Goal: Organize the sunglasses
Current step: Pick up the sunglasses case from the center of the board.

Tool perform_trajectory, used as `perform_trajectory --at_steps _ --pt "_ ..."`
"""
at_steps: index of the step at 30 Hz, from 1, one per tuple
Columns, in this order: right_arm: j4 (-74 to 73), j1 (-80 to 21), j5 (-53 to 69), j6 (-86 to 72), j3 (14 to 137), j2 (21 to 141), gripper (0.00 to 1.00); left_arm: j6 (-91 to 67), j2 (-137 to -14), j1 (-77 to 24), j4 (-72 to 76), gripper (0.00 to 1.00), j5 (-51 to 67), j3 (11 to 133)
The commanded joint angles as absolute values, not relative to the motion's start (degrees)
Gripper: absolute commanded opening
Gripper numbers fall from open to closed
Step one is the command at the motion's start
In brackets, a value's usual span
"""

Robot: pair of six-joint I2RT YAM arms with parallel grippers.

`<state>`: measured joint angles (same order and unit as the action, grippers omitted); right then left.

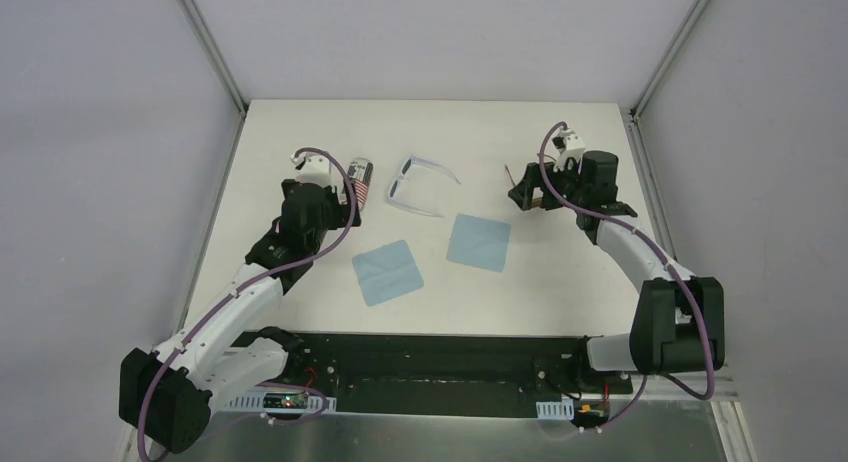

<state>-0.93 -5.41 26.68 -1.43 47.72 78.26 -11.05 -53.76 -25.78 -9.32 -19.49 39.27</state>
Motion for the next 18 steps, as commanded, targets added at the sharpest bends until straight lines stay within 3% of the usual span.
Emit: perform_trajectory --at_steps 1,10,18 --pt "1.6 -4.97 25.89 -1.07 48.56 74.04 1.0 -9.8 -54.24 -25.29 -6.79 0.93 -19.49 39.71" --pt "-3.0 -2.41 36.32 7.95 46.93 69.17 1.0 -10.28 -80.31 -14.98 -18.61 0.9 -7.04 63.15" --pt "-5.72 -1.89 36.35 8.0 47.81 69.7 0.97 -7.31 -95.42 -14.5 -19.8 0.93 -7.89 76.56"
